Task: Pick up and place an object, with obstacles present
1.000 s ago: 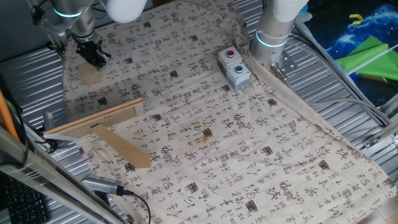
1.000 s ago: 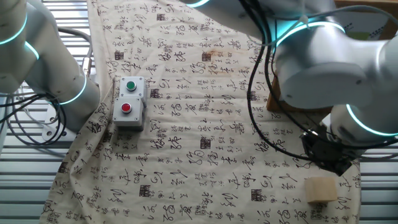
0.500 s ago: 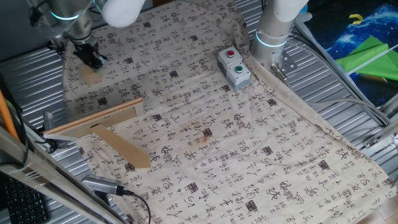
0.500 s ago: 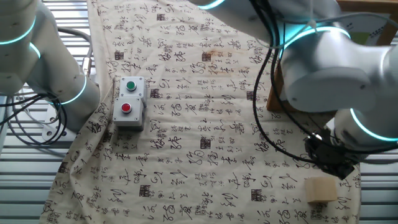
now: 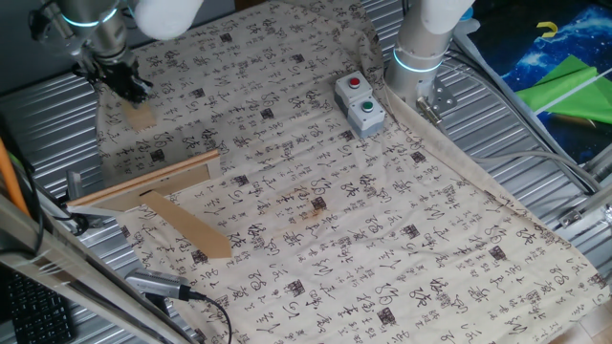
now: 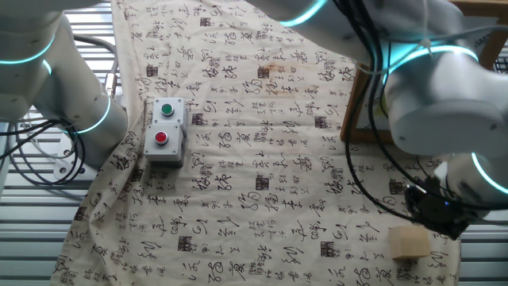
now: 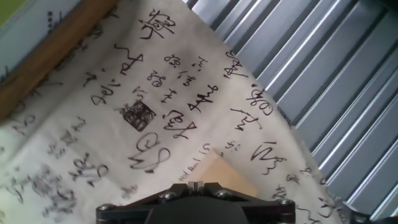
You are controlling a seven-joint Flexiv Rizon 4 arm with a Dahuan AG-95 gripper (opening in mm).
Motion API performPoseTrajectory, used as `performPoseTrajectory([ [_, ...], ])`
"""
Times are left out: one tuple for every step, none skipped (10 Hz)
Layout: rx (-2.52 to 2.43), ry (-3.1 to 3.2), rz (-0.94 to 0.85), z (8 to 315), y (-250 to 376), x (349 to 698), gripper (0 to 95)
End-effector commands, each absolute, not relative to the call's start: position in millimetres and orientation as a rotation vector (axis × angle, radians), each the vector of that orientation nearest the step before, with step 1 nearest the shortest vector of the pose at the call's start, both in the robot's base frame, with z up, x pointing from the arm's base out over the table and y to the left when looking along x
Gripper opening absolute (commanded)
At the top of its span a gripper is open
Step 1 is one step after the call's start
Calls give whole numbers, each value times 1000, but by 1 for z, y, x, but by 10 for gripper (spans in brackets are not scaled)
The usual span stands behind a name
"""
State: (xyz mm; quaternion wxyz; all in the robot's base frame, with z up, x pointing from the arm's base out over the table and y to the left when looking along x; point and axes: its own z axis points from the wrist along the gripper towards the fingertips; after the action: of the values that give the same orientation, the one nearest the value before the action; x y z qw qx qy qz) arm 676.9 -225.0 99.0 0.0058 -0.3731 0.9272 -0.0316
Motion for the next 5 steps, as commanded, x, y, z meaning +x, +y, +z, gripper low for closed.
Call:
performPoseTrajectory([
  [-1469, 2765, -158, 100, -236, 677, 0],
  [-1585, 2699, -151, 100, -241, 677, 0],
  [-1634, 2670, -152, 100, -243, 678, 0],
  [-1736, 2598, -133, 97, -249, 679, 0],
  [-1792, 2549, -107, 94, -252, 680, 0],
])
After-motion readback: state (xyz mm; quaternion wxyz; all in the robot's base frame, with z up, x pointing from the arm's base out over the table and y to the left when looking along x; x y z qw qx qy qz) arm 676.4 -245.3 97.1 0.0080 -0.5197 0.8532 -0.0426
